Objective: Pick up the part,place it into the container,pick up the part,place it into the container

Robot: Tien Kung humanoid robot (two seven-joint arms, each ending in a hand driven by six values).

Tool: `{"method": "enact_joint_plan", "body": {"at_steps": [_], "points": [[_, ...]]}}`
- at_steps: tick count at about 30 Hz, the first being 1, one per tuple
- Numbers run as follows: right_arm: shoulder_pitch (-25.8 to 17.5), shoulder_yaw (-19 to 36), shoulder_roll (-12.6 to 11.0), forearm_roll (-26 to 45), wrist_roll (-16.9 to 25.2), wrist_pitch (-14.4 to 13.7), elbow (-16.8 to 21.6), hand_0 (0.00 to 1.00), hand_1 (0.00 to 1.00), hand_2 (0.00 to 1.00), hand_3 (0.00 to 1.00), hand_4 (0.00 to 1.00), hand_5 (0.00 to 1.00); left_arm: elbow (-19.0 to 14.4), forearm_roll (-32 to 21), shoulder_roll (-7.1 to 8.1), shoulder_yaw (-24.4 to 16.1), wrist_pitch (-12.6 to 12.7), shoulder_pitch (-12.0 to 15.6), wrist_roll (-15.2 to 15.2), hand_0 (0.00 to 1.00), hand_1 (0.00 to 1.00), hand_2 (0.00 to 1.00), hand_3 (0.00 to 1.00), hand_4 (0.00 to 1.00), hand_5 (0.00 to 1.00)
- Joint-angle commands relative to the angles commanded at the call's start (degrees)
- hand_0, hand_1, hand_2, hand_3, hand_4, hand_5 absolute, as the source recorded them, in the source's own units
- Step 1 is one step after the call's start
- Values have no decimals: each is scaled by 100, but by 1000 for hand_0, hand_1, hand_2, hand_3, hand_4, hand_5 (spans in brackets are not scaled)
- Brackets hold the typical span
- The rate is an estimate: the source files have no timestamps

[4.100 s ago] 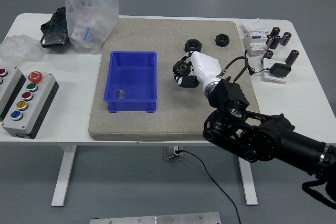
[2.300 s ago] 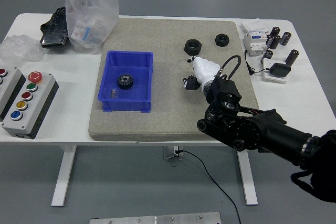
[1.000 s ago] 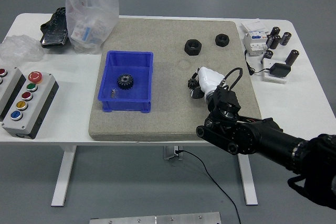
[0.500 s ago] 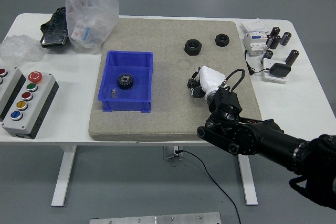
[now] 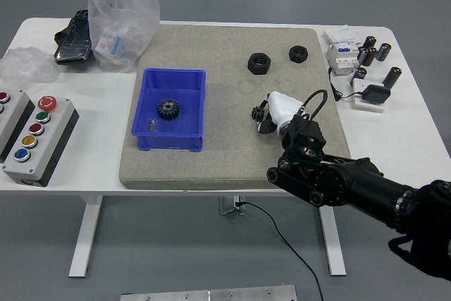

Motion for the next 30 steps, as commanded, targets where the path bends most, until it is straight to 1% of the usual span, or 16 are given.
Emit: {"method": "enact_joint_plan", "body": {"at_steps": [3,4,9,10,15,16,21,22,27,28,30], "points": [[8,20,6,-28,-16,29,-11,438,604,548,746,760,251,0,-2,2,7,-1,-3,-2,692,586,556,616,549,107],[9,23,8,-37,-22,24,-12,421,600,561,747,798,301,0,-4,3,8,-2,-4,-3,692,586,556,615,548,107],[5,0,20,-40,-51,-43,-8,421,600,561,747,798,301,0,-1,6,4,-1,-5,-2,692,586,556,615,548,107],[2,-11,23,-34,-51,-56,-8,410,573,526,649,741,282,0,-1,6,5,-2,-5,-2,692,586,555,615,547,107],[-11,-42,33,-27,-32,-189,-14,410,573,526,649,741,282,0,-2,1,10,-3,-7,-1,692,586,555,615,547,107],[-13,-42,33,-33,-31,-203,-17,389,558,488,591,713,166,0,-3,1,11,-3,-7,-2,692,586,556,615,546,106],[-23,-78,36,-16,-12,-284,-35,389,558,488,591,713,166,0,-8,3,9,0,-6,-4,692,586,556,615,546,106],[-26,-87,38,-9,-7,-311,-37,368,561,465,554,652,60,0,-9,3,9,0,-6,-3,692,587,556,614,545,107],[-38,-120,46,62,66,-479,-34,368,561,465,554,652,60,0,-25,4,23,0,-8,-9,692,587,556,614,545,107],[-41,-124,45,83,82,-506,-34,356,553,448,530,608,64,0,-27,4,25,0,-8,-10,692,587,556,615,540,112],[-49,-130,44,133,120,-572,-34,356,553,448,530,608,64,0,-29,4,28,1,-8,-11,692,587,556,615,540,112]]}}
